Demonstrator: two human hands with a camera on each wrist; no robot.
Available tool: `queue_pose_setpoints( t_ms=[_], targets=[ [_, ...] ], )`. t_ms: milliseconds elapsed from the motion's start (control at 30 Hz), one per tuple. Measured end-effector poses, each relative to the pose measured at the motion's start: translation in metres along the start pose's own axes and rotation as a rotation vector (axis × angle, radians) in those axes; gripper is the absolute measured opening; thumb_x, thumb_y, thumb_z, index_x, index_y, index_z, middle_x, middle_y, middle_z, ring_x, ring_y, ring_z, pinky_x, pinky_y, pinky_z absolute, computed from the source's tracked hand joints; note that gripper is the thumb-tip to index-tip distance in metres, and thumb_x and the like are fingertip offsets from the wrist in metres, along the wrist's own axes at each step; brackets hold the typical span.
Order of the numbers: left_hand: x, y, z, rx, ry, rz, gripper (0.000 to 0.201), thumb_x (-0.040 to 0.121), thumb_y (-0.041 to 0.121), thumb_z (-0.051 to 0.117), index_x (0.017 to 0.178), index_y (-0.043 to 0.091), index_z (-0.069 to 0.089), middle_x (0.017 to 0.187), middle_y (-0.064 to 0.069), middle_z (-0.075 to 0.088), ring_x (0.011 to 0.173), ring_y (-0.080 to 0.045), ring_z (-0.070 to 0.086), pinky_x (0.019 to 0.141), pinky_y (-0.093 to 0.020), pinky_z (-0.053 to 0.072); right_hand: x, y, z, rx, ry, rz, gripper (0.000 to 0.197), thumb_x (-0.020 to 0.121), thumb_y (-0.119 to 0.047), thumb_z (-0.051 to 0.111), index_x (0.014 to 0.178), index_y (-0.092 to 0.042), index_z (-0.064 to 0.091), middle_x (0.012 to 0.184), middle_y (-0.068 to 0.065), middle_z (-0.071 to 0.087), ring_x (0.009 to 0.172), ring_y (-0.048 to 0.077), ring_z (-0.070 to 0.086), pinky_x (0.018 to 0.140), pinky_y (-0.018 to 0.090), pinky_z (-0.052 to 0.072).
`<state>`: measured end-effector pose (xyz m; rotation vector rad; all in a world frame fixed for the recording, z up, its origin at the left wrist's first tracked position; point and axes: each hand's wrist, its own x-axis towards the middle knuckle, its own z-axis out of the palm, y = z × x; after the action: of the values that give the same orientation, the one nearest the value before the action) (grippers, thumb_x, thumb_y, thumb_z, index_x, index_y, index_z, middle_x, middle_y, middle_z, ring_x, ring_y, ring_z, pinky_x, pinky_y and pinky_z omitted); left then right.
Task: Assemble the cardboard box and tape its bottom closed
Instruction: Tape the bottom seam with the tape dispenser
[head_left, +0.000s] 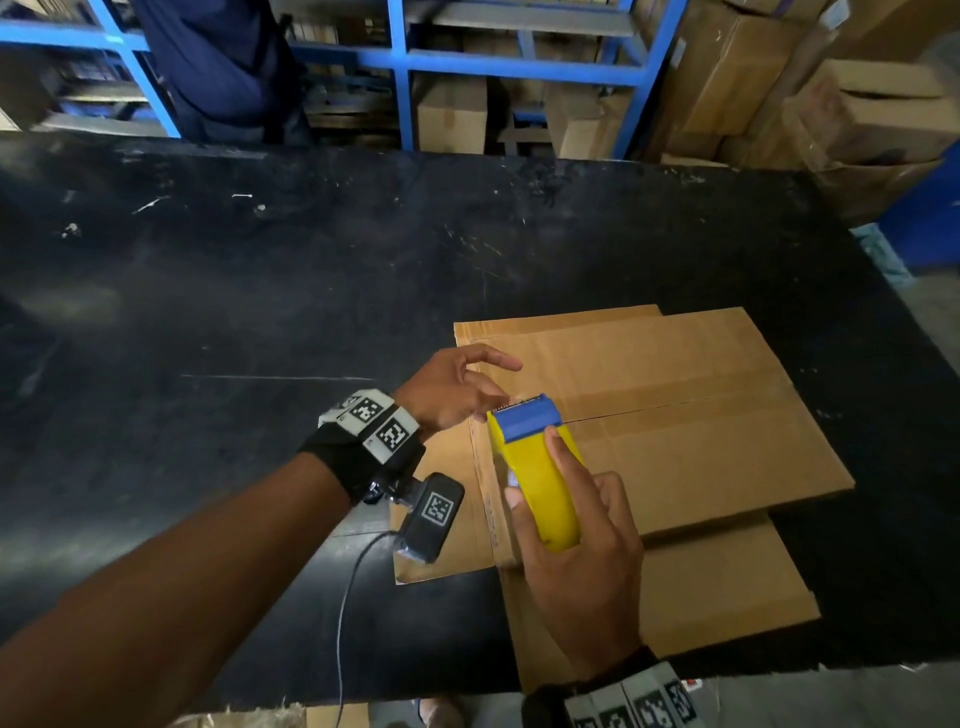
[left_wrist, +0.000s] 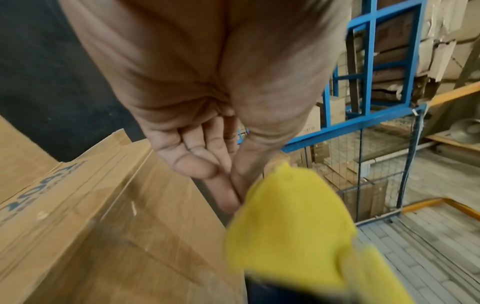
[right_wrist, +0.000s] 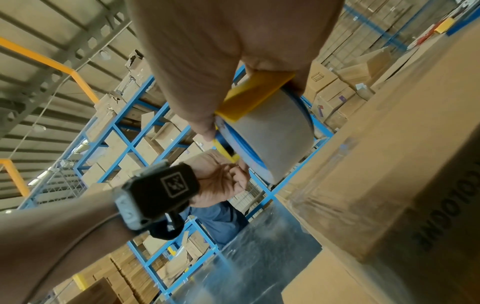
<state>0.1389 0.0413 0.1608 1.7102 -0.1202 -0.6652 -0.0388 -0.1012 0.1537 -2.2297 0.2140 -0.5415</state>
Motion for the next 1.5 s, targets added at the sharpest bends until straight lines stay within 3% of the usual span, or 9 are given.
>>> queue_pose_setpoints(
  t_ms=[133,267,533,900,1067,1233,1300,1367,1500],
  targets=[
    [0.038,0.027,-0.051,0.044,0.155,0.014,0.043,0.080,0.007,0.083,0.119,0.016,0.068,0.090,-0.016,0.078,0.084,-0.025,0.068,0.082,-0.039,0.056,-0.003,-0.002,-0.009,-0.074,0.022,0.033,0.060,0.082,-0.052,0.070,0.139,-0.039,0.054,0.088,-0.007,0.047,0.065,0.008,0.053,0.055,0.021,0.050],
    [0.076,0.045,-0.084,0.172,0.058,0.009,0.045,0.082,0.007,0.080,0.124,0.014,0.064,0.097,-0.015,0.078,0.086,-0.019,0.075,0.099,-0.045,0.057,-0.002,-0.007,-0.013,-0.116,-0.004,0.044,0.064,0.079,-0.049,0.073,0.139,-0.039,0.052,0.086,-0.010,0.047,0.062,0.002,0.052,0.052,0.005,0.040],
    [0.142,0.014,-0.075,0.369,0.044,-0.012,0.038,0.085,0.017,0.080,0.117,0.032,0.066,0.095,0.001,0.081,0.105,-0.019,0.072,0.107,-0.047,0.048,0.025,-0.013,0.018,-0.098,0.014,0.101,0.059,0.084,-0.049,0.069,0.139,-0.042,0.051,0.090,-0.013,0.045,0.068,0.005,0.055,0.050,0.026,0.054],
    [0.179,-0.034,-0.074,0.393,0.017,-0.120,0.041,0.081,0.025,0.083,0.114,0.041,0.064,0.094,0.006,0.079,0.110,-0.021,0.068,0.111,-0.054,0.043,0.039,0.011,0.045,-0.125,-0.035,0.172,0.060,0.083,-0.057,0.064,0.140,-0.044,0.048,0.090,-0.012,0.045,0.067,0.006,0.054,0.051,0.029,0.055],
    [0.184,-0.054,-0.065,0.371,-0.012,-0.248,0.031,0.089,0.022,0.075,0.118,0.032,0.067,0.135,-0.003,0.064,0.122,-0.024,0.061,0.106,-0.047,0.051,0.035,0.020,0.052,-0.156,-0.064,0.193,0.058,0.085,-0.060,0.058,0.140,-0.047,0.045,0.088,-0.015,0.042,0.065,0.002,0.053,0.048,0.024,0.053],
    [0.163,-0.053,-0.071,0.331,0.121,0.028,0.022,0.095,0.006,0.063,0.112,0.017,0.072,0.119,-0.004,0.072,0.115,-0.020,0.066,0.103,-0.046,0.052,0.028,0.026,0.053,-0.149,-0.096,0.207,0.059,0.086,-0.063,0.055,0.142,-0.049,0.041,0.092,-0.014,0.041,0.069,0.007,0.055,0.052,0.026,0.055],
    [0.151,-0.055,-0.070,0.257,0.098,0.151,0.020,0.095,0.002,0.061,0.105,0.015,0.073,0.112,0.000,0.074,0.106,-0.011,0.069,0.095,-0.035,0.054,0.027,0.028,0.052,-0.144,-0.098,0.208,0.059,0.086,-0.062,0.055,0.142,-0.049,0.040,0.094,-0.013,0.042,0.070,0.007,0.055,0.052,0.027,0.055],
    [0.141,-0.060,-0.064,0.278,0.044,0.216,0.023,0.095,0.002,0.062,0.102,0.018,0.076,0.106,0.011,0.075,0.098,-0.005,0.069,0.091,-0.025,0.054,0.027,0.027,0.052,-0.146,-0.102,0.210,0.059,0.085,-0.057,0.059,0.141,-0.046,0.043,0.093,-0.011,0.043,0.069,0.006,0.053,0.053,0.028,0.054],
    [0.131,-0.076,-0.056,0.363,0.048,0.249,0.030,0.100,0.010,0.058,0.117,0.027,0.076,0.111,0.019,0.074,0.106,-0.008,0.067,0.100,-0.029,0.051,0.027,0.027,0.054,-0.142,-0.107,0.212,0.058,0.086,-0.055,0.062,0.141,-0.043,0.047,0.094,-0.009,0.045,0.070,0.007,0.053,0.056,0.030,0.055]
  ],
)
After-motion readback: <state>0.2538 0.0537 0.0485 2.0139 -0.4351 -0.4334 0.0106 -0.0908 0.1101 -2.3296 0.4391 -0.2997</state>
